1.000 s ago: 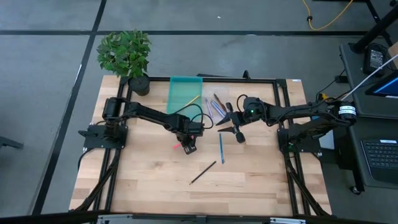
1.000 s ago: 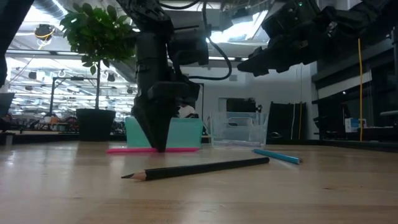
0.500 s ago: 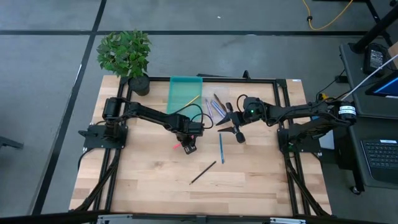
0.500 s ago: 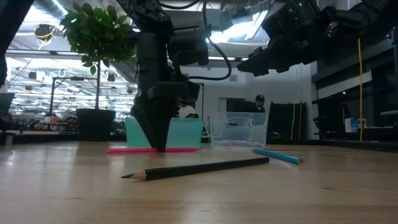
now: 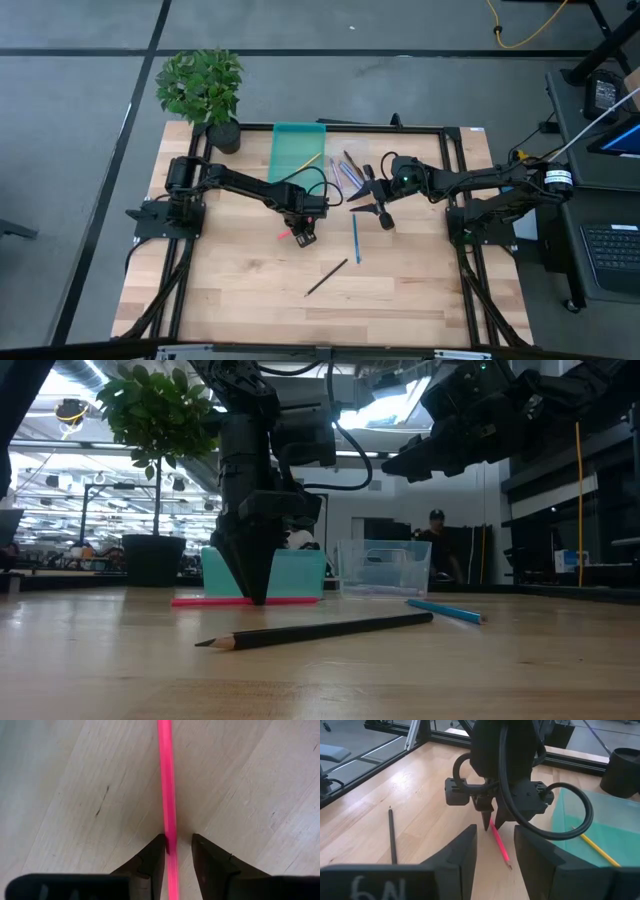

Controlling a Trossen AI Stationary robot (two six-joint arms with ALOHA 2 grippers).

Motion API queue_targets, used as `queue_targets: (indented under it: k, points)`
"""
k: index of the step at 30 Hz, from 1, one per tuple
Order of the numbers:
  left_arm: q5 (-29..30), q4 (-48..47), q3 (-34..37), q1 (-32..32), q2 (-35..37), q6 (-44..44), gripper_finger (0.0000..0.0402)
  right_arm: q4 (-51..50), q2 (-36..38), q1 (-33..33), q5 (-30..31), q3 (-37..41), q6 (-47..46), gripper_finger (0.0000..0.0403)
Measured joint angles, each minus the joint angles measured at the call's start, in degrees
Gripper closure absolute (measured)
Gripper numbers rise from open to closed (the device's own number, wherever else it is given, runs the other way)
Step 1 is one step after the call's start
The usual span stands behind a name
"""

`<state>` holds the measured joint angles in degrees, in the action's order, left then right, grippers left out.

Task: Sort pens & pencils
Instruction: Put the pink pencil into the blue bin

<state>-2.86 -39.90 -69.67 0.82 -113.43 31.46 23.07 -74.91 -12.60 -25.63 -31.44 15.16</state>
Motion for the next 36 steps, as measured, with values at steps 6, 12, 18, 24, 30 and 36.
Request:
queue_targets:
  k: [6,12,18,24,30,36]
  points:
    - [0.1,-0.1,0.0,0.0,-0.2,0.0,0.0312,0.1,0.0,0.0,0.0,0.0,0.0,0.0271]
    - [1.8,-0.2,0.0,0.5,-0.2,-1.7,0.0347,0.1,0.0,0.0,0.0,0.0,0.0,0.0271]
    - [1.6,0.3,0.0,0.7,-0.2,-2.1,0.0382,0.1,0.0,0.0,0.0,0.0,0.0,0.0271]
    - [1.6,0.8,0.0,0.7,-0.2,-2.6,0.039,0.0,0.0,0.0,0.0,0.0,0.0,0.0271]
    - [1.6,0.9,0.0,0.8,-0.2,-3.6,0.0391,-0.1,0.0,0.0,0.0,0.0,0.0,0.0271]
    - [1.7,1.0,0.0,0.8,-0.1,-5.1,0.0392,-0.2,0.0,0.0,0.0,0.0,0.0,0.0271]
